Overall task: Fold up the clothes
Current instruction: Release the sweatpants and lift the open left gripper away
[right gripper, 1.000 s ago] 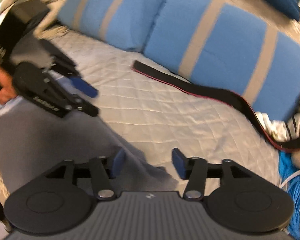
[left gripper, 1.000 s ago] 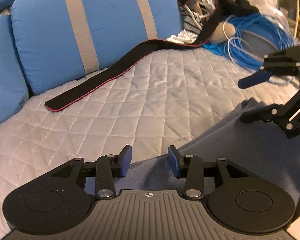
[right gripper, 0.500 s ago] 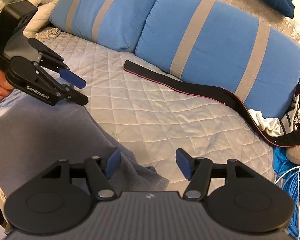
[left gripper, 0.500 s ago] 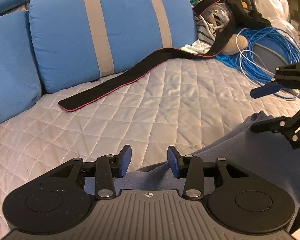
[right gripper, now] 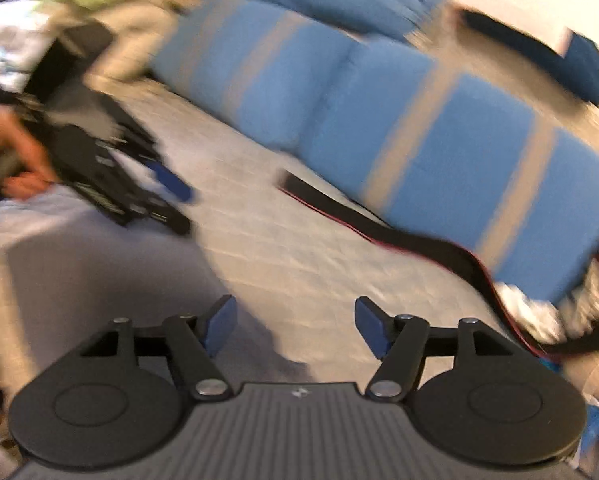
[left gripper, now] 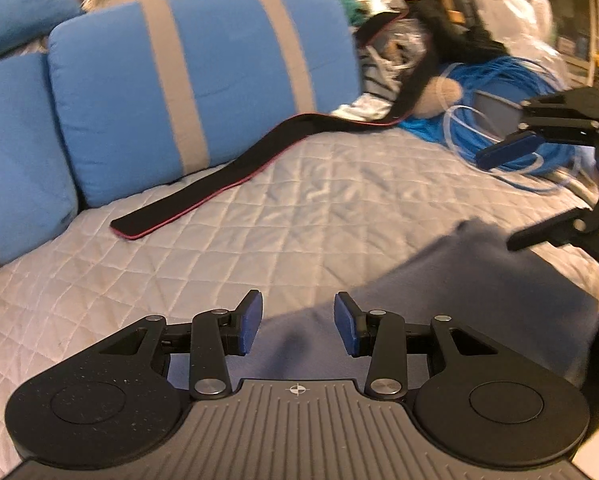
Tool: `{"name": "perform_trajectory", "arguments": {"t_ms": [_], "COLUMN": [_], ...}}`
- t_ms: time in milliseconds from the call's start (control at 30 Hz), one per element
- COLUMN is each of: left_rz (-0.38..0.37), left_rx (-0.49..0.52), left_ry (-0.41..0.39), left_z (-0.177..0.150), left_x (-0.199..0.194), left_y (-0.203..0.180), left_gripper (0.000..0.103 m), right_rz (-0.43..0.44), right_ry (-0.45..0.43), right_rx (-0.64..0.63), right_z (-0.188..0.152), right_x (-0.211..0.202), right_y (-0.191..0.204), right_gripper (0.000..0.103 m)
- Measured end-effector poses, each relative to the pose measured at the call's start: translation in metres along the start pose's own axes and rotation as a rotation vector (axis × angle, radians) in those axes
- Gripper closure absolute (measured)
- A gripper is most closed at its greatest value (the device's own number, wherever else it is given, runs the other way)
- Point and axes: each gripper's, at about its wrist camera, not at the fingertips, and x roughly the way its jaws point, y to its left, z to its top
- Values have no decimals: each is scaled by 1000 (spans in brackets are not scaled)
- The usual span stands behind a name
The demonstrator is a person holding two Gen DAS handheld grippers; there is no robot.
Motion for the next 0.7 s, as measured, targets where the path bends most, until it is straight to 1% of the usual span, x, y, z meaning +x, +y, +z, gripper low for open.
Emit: {"name": "perform_trajectory", "arguments": {"t_ms": [100, 167, 233, 267, 333, 367, 433, 533, 600, 700], "left_rz": [-33, -54, -91, -105, -130, -152, -194, -212, -192, -172], "left_rx": [56, 98, 140, 152, 129, 95, 36, 26, 54, 104], "left_ry": [23, 37, 65, 85, 127, 142, 164, 176, 185, 202], "left_z": [-12, -21, -32, -39, -51, -55, -64, -67, -66, -65], "left_x": [-12, -20, -26, -28, -29, -29, -30, -35, -37, -40], "left_y": [-9, -13, -14, -13, -5, 1, 13, 21, 20, 16], "left_gripper": [64, 64, 64, 64, 64, 64, 64, 64, 64, 63], "right_rz": [143, 211, 254, 263, 260, 243, 240, 267, 275, 282], "right_ry": [-18, -7, 34, 65, 150, 193, 234, 248, 250, 246], "right_rx": [-64, -95, -140, -168, -221, -255, -288, -269, -270, -277], "right_z": [-6, -10, -16, -20, -28, -33, -40, -41, -42, -45], "right_x": [-14, -17, -15, -12, -2, 3, 8, 8, 5, 0], "right_y": [9, 14, 21, 25, 30, 33, 34, 26, 20, 17], "right_gripper": [27, 27, 27, 27, 26, 24, 23, 22, 19, 17]}}
